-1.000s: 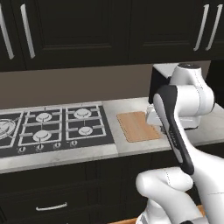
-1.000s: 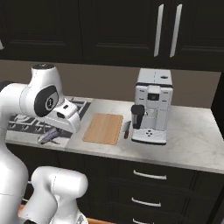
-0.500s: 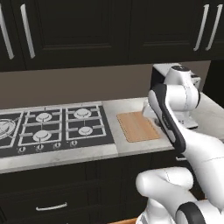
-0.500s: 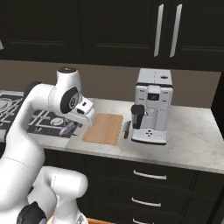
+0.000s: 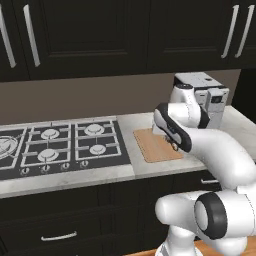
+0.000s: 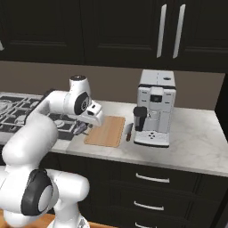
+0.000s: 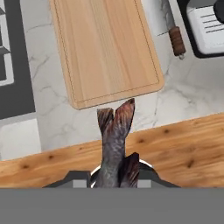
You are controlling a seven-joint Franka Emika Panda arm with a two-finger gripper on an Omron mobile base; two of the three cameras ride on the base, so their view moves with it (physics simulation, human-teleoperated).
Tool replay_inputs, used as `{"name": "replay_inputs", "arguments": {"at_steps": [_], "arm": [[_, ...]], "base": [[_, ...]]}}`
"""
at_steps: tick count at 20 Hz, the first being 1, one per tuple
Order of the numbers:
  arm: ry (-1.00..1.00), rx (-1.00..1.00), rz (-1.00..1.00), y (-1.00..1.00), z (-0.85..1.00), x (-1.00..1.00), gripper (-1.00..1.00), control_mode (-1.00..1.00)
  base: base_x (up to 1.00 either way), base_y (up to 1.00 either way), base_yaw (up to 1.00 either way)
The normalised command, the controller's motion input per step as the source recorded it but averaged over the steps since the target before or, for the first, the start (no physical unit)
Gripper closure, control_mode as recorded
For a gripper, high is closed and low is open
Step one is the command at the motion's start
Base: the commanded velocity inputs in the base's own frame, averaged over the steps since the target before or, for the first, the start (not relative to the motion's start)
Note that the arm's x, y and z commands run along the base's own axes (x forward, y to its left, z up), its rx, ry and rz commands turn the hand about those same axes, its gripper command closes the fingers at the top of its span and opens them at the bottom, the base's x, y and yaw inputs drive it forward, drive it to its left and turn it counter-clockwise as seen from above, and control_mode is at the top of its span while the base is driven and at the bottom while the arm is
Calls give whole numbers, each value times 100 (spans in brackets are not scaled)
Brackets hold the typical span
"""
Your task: Retrieve the fish from the fridge and place it on the cutting board.
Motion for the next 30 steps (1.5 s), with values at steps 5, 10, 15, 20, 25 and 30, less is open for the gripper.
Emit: {"name": "replay_inputs", "arguments": {"at_steps": [5,10,15,20,25,30], "arm": [[0,0,0,-1,-27,93,100,-100],[0,0,0,-19,-28,99,100,-100],[0,0,0,-17,-42,92,100,-100],[0,2,4,-4,-39,39,100,-100],[0,2,6,0,-37,11,100,-100],[0,3,6,0,-55,1,100,-100]], "base": [[0,0,0],[0,0,0],[0,0,0],[0,0,0],[0,0,0],[0,0,0]]}}
